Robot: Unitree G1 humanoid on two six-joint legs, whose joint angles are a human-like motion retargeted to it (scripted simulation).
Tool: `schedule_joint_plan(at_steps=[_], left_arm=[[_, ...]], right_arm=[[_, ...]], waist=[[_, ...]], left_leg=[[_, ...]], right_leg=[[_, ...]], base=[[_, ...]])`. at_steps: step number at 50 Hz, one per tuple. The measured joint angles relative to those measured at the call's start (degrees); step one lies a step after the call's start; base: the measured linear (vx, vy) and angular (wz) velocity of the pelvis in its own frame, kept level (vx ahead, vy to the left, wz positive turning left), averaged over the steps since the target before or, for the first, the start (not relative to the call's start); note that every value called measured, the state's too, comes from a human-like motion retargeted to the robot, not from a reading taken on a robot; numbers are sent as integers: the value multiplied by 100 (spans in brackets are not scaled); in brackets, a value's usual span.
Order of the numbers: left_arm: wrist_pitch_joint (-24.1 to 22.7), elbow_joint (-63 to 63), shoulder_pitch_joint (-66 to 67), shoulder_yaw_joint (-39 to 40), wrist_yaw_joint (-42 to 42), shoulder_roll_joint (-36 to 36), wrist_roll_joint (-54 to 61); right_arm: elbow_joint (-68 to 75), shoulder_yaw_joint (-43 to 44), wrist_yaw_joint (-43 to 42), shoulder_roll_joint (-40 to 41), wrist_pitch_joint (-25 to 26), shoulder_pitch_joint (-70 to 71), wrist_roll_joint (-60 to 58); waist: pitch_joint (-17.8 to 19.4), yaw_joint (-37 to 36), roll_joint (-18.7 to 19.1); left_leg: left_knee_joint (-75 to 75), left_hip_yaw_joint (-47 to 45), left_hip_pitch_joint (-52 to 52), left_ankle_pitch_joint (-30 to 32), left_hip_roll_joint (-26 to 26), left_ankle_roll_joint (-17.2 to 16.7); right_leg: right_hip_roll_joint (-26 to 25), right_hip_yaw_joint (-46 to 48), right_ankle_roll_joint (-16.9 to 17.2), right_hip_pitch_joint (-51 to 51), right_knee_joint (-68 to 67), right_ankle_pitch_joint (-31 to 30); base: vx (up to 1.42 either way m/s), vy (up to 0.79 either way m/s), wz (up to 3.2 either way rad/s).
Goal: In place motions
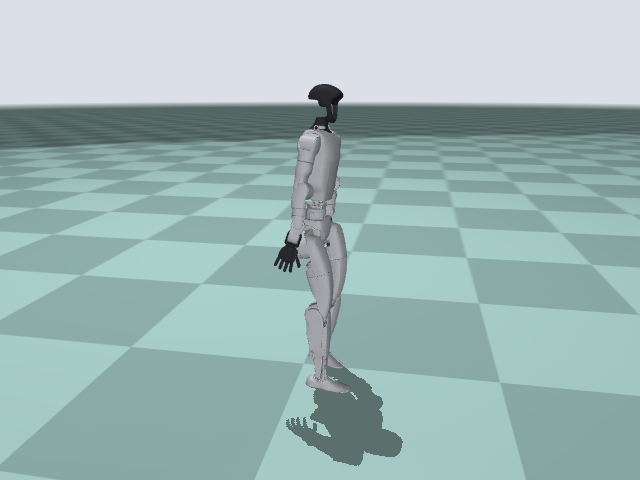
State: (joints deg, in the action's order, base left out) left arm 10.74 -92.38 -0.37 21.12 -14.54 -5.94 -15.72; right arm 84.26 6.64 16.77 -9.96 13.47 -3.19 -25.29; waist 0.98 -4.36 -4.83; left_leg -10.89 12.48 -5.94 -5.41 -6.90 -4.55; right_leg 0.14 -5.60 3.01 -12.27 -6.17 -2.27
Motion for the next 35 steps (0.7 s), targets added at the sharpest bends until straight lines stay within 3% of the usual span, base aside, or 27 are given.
schedule_joint_plan(at_steps=[3, 5, 8, 10, 17, 25, 31, 35], left_arm=[[-2, -78, -142, -228, -47, -14, -93], [19, -111, -191, -385, -127, -43, -200], [54, -63, -238, -734, -252, -199, -411], [153, -43, -331, -921, -276, -338, -649], [236, -193, -174, -1109, -168, -403, -731], [311, -503, -72, -1317, 130, -193, -787], [204, -256, -191, -1082, 195, -20, -636], [138, 128, -185, -963, 32, -44, -642]], right_arm=[[-291, 138, -55, 15, -98, 77, -65], [-412, 125, -128, 10, -226, 128, 130], [-418, 23, -126, 21, -366, 126, 484], [-308, 0, -55, 4, -363, 128, 653], [-132, 99, -24, -51, -131, -45, 327], [-350, 218, 296, -105, -113, 61, 970], [-216, 339, 226, -100, -51, 212, 1457], [45, 406, 150, -82, -10, 184, 1608]], waist=[[14, 677, 167], [-25, 1063, 366], [26, 1478, 540], [110, 1390, 494], [-71, 1045, 558], [-163, 1703, 969], [-409, 1839, 1063], [-625, 1834, 1019]], left_leg=[[322, -1510, 139, -203, 380, 490], [504, -1695, 157, -220, 521, 428], [586, -2197, 134, -194, 703, 410], [703, -2605, 289, -226, 691, 434], [829, -4563, 670, -701, 929, 385], [725, -6496, 1139, -1129, 1276, -78], [784, -8357, 1684, -1016, 1071, -381], [654, -8842, 1936, -807, 827, -374]], right_leg=[[-165, -84, -225, -170, 4, 9], [-339, 1, -431, -401, -144, 176], [-93, 1063, -628, -590, -287, 655], [145, 1787, -682, -616, -306, 907], [817, 4891, -393, -419, -433, 1509], [681, 7375, -304, 117, -226, 1731], [486, 7481, -548, 136, -210, 1376], [446, 6498, -912, -160, -293, 1019]], base=[[-15, 15, -78], [-17, 17, -121], [-12, 15, -175], [-15, 11, -274], [0, -11, -330], [3, -43, -333], [6, -42, -309], [25, -37, -232]])
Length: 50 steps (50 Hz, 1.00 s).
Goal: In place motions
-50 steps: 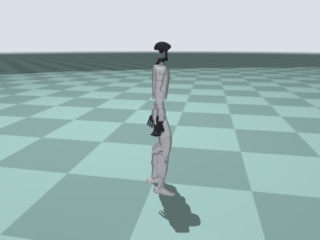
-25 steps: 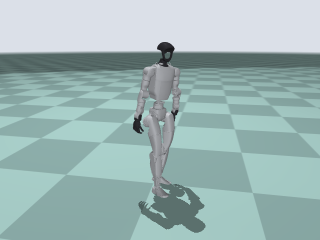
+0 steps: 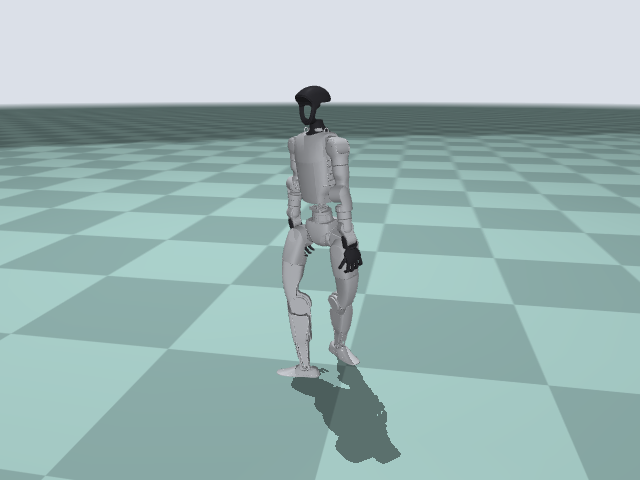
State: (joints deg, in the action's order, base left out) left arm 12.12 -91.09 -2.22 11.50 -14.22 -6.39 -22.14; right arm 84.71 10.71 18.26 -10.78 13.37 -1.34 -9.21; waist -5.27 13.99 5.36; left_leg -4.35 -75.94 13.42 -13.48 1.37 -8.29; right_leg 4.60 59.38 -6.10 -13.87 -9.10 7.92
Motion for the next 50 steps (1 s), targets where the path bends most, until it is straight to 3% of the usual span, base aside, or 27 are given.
schedule_joint_plan(at_steps=[3, 6, 8, 9, 12, 15, 20, 25, 27, 28, 30, 33, 39, 45, 50], left_arm=[[-29, 248, 38, -94, -70, -40, 34], [-49, 417, 2, -74, -105, -44, 80], [-96, 521, -3, -7, -153, -29, 112], [-132, 569, 2, 11, -188, -9, 147], [-214, 655, -3, 53, -259, 107, 310], [-266, 619, -68, 177, -245, 231, 493], [-261, 521, -21, 370, -237, 373, 566], [-257, 288, 31, 454, -146, 446, 687], [-199, 177, 74, 496, -103, 436, 724], [-159, 120, 104, 531, -64, 435, 732], [-94, -12, 123, 610, -28, 428, 745], [-29, -206, 126, 724, 10, 382, 780], [32, -368, 289, 839, 25, 161, 574], [177, -593, 478, 756, 29, -158, 432], [420, -631, 610, 780, -6, -282, 198]], right_arm=[[263, 79, -24, 21, 19, -105, 26], [576, 116, -79, 48, 49, -150, 59], [784, 115, -86, 52, 56, -168, 49], [860, 110, -79, 55, 72, -174, 18], [913, 75, -71, 85, 136, -171, -161], [715, -48, -87, 124, 112, -97, -398], [229, -313, -60, 211, -6, -61, -832], [-102, -469, -14, 263, -84, -31, -966], [-187, -533, 68, 274, -102, -22, -1014], [-221, -558, 116, 274, -108, -17, -1066], [-287, -595, 172, 288, -97, 37, -1200], [-382, -682, 101, 315, -176, 104, -1212], [-368, -912, 60, 305, -209, 136, -1409], [-402, -1074, 67, 335, -232, 193, -1494], [-298, -1078, 44, 316, -227, 198, -1400]], waist=[[-86, 150, -169], [-164, 102, -700], [-181, -148, -1083], [-158, -290, -1139], [-34, -594, -1056], [131, -809, -1044], [211, -837, -944], [466, -1264, -627], [584, -1474, -524], [581, -1377, -522], [484, -969, -452], [483, -643, -337], [322, -627, -280], [218, -552, -262], [37, -714, -207]], left_leg=[[-400, 104, 227, 394, -107, 413], [-1481, 690, 262, 925, -114, 1449], [-2766, 1365, -4, 1124, 160, 2205], [-3362, 1892, -295, 1158, 336, 2323], [-4358, 3793, -1432, 1195, 373, 2093], [-4455, 4435, -1989, 895, 365, 2110], [-3093, 5559, -2603, 547, 155, 2100], [-1172, 8184, -2764, 1248, -362, 1286], [-574, 8527, -2556, 1825, -372, 808], [-545, 8498, -2491, 1743, -410, 784], [-619, 6632, -2345, 1329, 237, 868], [-443, 6991, -2232, 1412, 131, 787], [-47, 5983, -1864, 1257, 246, 862], [246, 4723, -1493, 993, 377, 831], [378, 3615, -1197, 729, 485, 703]], right_leg=[[133, -697, 12, 1, -17, 37], [681, -1334, 182, 75, -150, 140], [995, -1840, 251, 111, -281, 234], [973, -2025, 250, 151, -271, 244], [701, -2389, 199, 278, -89, 121], [597, -2796, 162, 323, -36, 0], [463, -3251, 243, 422, 127, -185], [-75, -3932, 209, 604, 136, -274], [-294, -4330, 187, 666, -12, -236], [-268, -4383, 199, 666, -94, -216], [-216, -4310, 204, 564, -232, -173], [-358, -4504, 113, 497, -296, -120], [-498, -5110, 132, 72, -485, 158], [-62, -3827, 231, -97, -416, 565], [384, -2049, 304, -65, -488, 826]], base=[[35, -25, -133], [32, -14, -154], [43, -13, -226], [42, -12, -233], [28, -6, -192], [17, -1, -183], [21, 6, -142], [26, 10, -185], [29, 15, -191], [28, 19, -78], [14, 14, -6], [4, 9, -71], [7, 3, -177], [-6, -10, -229], [-4, -22, -286]])
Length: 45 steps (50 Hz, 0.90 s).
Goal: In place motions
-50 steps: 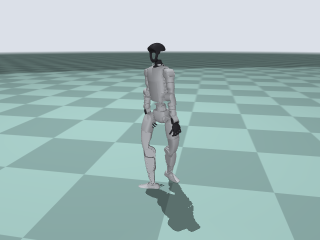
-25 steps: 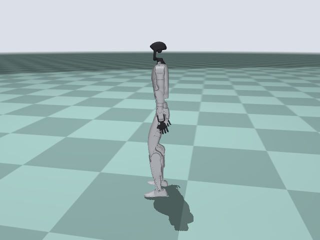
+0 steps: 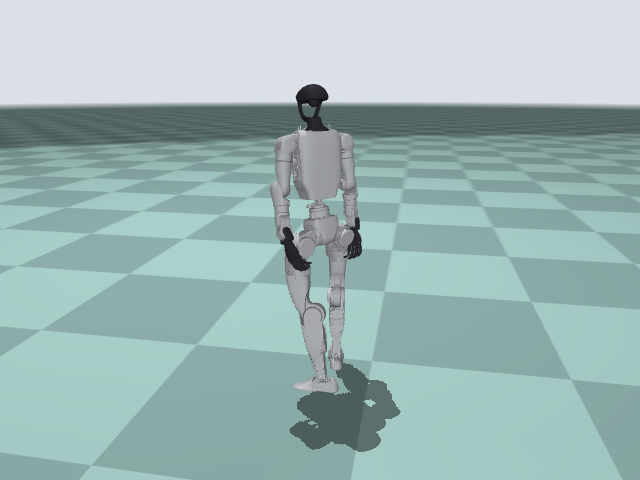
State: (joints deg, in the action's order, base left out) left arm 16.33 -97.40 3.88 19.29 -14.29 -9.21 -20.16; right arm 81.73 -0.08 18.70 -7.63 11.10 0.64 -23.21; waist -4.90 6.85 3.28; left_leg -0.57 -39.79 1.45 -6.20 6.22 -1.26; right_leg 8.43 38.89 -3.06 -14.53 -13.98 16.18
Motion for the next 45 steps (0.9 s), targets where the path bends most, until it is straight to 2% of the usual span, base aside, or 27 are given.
schedule_joint_plan(at_steps=[3, 6, 10, 13, 15, 17, 20, 22, 24, 26, 30, 32, 33, 35, 37, 38, 41, 45], left_arm=[[55, 47, 15, 49, -98, -18, -56], [85, 147, -14, 83, -179, -13, -56], [72, 347, -81, 53, -267, -22, -41], [64, 550, -119, -2, -409, -40, -88], [50, 677, -199, -72, -461, -18, -105], [1, 788, -330, -140, -461, 20, -60], [-99, 1005, -491, -268, -561, 101, -11], [-150, 1156, -571, -386, -673, 207, -16], [-197, 1273, -658, -441, -741, 365, -31], [-260, 1380, -716, -495, -790, 518, -37], [-424, 1580, -703, -701, -1050, 714, -310], [-467, 1600, -638, -792, -1055, 752, -569], [-479, 1577, -598, -834, -985, 769, -663], [-522, 1435, -528, -895, -819, 783, -778], [-503, 1251, -468, -882, -777, 759, -834], [-469, 1155, -488, -843, -792, 731, -875], [-378, 939, -534, -691, -822, 625, -879], [-320, 847, -309, -465, -720, 508, -794]], right_arm=[[202, 90, -54, -33, 46, 12, 188], [453, 253, -98, -78, 91, 7, 378], [809, 462, -205, -148, 142, -22, 712], [1075, 621, -235, -182, 201, -97, 892], [1216, 742, -221, -203, 246, -154, 1001], [1292, 824, -208, -230, 256, -216, 1090], [1342, 881, -168, -299, 266, -303, 1068], [1330, 910, -161, -329, 328, -349, 916], [1275, 888, -185, -368, 385, -344, 786], [1194, 842, -231, -397, 383, -307, 720], [970, 778, -186, -421, 318, -257, 639], [848, 777, -75, -404, 306, -261, 603], [792, 776, -28, -396, 296, -269, 604], [708, 772, 34, -380, 283, -273, 609], [621, 662, 26, -296, 266, -289, 616], [589, 616, -1, -252, 252, -259, 625], [604, 446, -75, -204, 152, -155, 597], [707, 221, -92, -204, 129, -243, 188]], waist=[[-74, -21, 44], [-157, -9, 74], [-275, 110, 18], [-377, 354, -65], [-389, 448, -219], [-358, 467, -548], [-311, 321, -1174], [-286, 327, -1022], [-177, 181, -863], [-47, 23, -805], [98, -80, -522], [117, -153, -245], [130, -189, -133], [19, 168, 99], [-11, 276, 171], [56, 328, 209], [178, 661, 303], [-5, 512, 301]], left_leg=[[3, -525, 207, -119, 89, -156], [-35, -981, 429, -197, 167, -326], [-70, -1743, 812, -190, 157, -531], [-246, -2036, 1041, 16, 147, -505], [-540, -2160, 1170, 314, 166, -346], [-1118, -2199, 1233, 663, 188, 35], [-2794, -1847, 924, 722, 411, 1180], [-3782, -492, 143, 482, 714, 1049], [-4136, 708, -482, 161, 497, 692], [-3917, 1210, -695, -95, 162, 444], [-2489, 1259, -658, -287, -65, 298], [-1537, 1228, -605, -32, -100, 179], [-1159, 1303, -626, 180, -148, 344], [-1233, 1808, -697, 2, -278, 227], [-1246, 884, -508, 42, 167, -3], [-1213, 1214, -516, 97, 70, -8], [-1181, 1431, -442, 67, 47, 42], [-1112, 1367, -384, 58, 6, 27]], right_leg=[[171, 975, 91, 193, 16, 32], [188, 1377, 9, 255, 87, -225], [86, 956, -223, 59, 265, -1129], [-64, 431, -234, -5, 382, -1059], [36, 252, -143, 71, 427, -1056], [357, -11, -14, 166, 429, -1064], [895, -637, 104, 258, 395, -1028], [667, -676, 71, 355, 492, -1029], [407, -883, 16, 435, 602, -1085], [290, -1154, -20, 478, 607, -1106], [-11, -1574, -70, 534, 531, -1073], [-327, -1760, -98, 581, 490, -1033], [-449, -1859, -95, 636, 482, -1021], [-527, -1680, -98, 662, 445, -971], [-574, -1815, -96, 708, 504, -1035], [-620, -1850, -108, 774, 546, -1067], [-677, -1668, -128, 941, 668, -1122], [-715, -1772, -143, 965, 754, -1147]], base=[[2, -28, -247], [9, -30, -213], [15, -40, -165], [24, -40, -98], [22, -36, -84], [20, -34, -100], [27, -30, -124], [22, -15, -99], [14, -9, -154], [11, -2, -172], [18, 1, -131], [23, 7, -127], [27, 9, -78], [27, 7, 9], [14, 4, -33], [0, 0, 0], [2, 4, 34], [19, 1, -20]])
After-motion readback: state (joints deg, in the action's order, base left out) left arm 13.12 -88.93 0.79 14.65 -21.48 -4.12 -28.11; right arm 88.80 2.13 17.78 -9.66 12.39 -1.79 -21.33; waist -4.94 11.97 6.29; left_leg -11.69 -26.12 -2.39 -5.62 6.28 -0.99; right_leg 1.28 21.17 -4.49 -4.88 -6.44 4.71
